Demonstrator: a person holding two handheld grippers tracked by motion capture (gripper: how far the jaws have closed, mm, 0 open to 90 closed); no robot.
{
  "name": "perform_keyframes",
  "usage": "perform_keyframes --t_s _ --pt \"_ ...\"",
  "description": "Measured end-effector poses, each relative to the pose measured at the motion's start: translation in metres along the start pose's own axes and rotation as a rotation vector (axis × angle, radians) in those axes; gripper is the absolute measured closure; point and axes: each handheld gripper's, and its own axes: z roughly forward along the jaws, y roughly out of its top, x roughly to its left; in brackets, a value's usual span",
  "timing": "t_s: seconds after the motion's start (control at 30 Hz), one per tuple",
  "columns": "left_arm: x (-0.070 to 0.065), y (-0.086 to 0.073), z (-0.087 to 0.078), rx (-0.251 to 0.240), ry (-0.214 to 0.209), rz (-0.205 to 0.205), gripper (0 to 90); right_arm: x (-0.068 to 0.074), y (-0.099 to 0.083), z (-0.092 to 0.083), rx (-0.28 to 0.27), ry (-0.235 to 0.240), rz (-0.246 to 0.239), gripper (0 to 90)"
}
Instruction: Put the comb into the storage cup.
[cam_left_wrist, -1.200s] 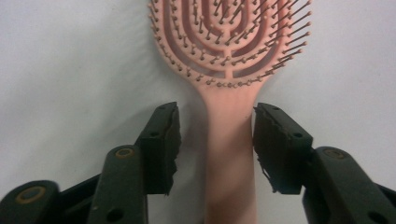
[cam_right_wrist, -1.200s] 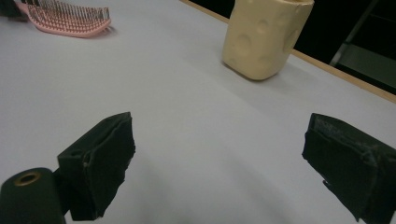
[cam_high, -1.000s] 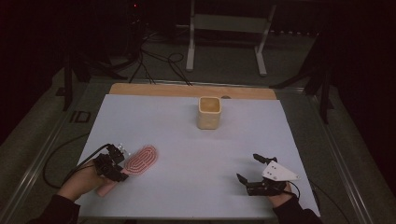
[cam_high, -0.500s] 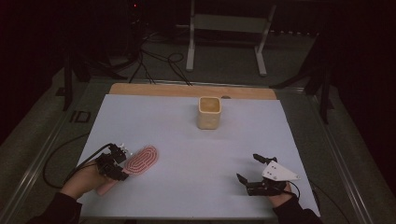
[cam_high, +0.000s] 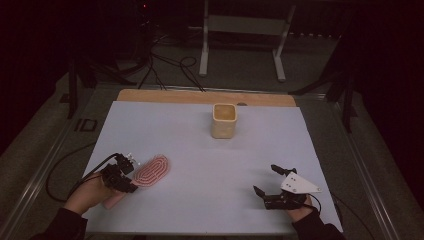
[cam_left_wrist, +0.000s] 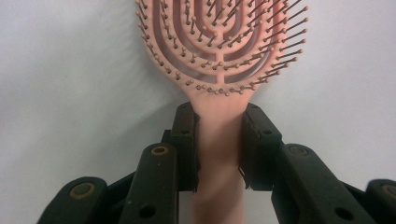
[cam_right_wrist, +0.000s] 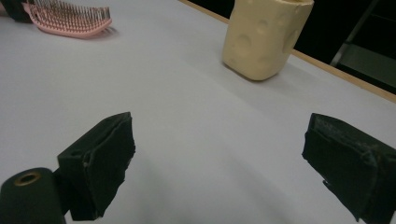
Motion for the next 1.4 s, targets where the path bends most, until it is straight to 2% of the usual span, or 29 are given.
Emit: perform_keyframes --t_s 0.27,0.53,0.77,1.4 --pt "0.0 0.001 -0.006 -0.067 -0.009 -0.022 70.3 0.0 0.0 0.0 -0.002 0.0 0.003 8.5" --pt "-0.005 0.009 -0.015 -0.121 -0.016 -0.008 70.3 -0.001 0.0 0.0 -0.002 -0.001 0.004 8.6" --pt "-0.008 0.017 -0.025 -0.198 -0.024 -0.01 70.3 0.0 0.0 0.0 -0.001 0.0 0.002 8.5" --pt "-0.027 0.052 -0.04 -0.329 -0.042 0.048 70.3 -0.001 0.0 -0.001 -0.005 -0.002 0.006 8.5"
